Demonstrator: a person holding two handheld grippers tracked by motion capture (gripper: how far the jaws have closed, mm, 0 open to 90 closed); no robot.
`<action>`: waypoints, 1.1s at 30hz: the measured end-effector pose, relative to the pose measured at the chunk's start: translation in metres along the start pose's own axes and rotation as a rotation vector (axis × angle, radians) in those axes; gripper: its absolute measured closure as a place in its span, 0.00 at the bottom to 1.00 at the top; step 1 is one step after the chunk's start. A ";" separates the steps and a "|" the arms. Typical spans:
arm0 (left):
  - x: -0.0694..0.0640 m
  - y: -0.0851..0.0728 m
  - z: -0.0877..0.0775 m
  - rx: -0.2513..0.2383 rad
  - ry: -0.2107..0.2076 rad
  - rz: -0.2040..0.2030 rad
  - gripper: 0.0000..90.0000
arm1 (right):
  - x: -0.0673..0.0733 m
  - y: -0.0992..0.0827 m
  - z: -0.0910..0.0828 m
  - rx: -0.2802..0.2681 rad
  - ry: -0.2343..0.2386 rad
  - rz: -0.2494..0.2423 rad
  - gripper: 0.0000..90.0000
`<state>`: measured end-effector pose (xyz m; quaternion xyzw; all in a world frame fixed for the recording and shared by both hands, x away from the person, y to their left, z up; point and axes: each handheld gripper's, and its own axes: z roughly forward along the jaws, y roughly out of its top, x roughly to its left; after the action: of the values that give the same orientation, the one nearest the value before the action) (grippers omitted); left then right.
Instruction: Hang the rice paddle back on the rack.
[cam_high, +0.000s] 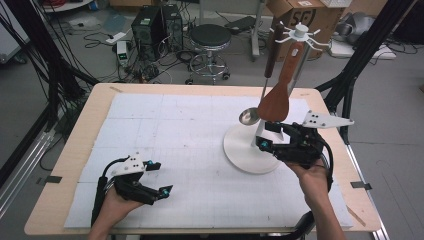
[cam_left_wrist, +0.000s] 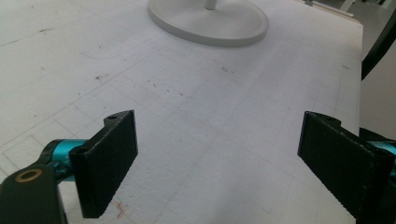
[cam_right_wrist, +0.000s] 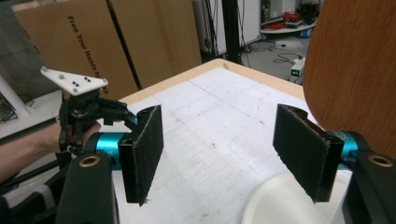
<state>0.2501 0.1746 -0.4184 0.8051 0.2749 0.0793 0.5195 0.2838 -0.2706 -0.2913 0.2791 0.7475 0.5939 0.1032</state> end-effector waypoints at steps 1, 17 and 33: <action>0.000 0.000 0.000 0.000 -0.001 0.002 0.14 | 0.000 -0.001 0.000 0.003 -0.002 -0.001 0.36; 0.000 -0.001 -0.001 0.000 0.003 -0.001 0.14 | 0.001 -0.032 0.009 0.033 -0.040 0.012 0.23; 0.001 -0.001 -0.002 0.000 0.005 -0.006 0.14 | 0.000 -0.061 0.019 0.080 -0.039 0.048 0.18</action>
<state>0.2496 0.1768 -0.4191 0.8042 0.2787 0.0799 0.5188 0.2747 -0.2634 -0.3542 0.3122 0.7616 0.5603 0.0924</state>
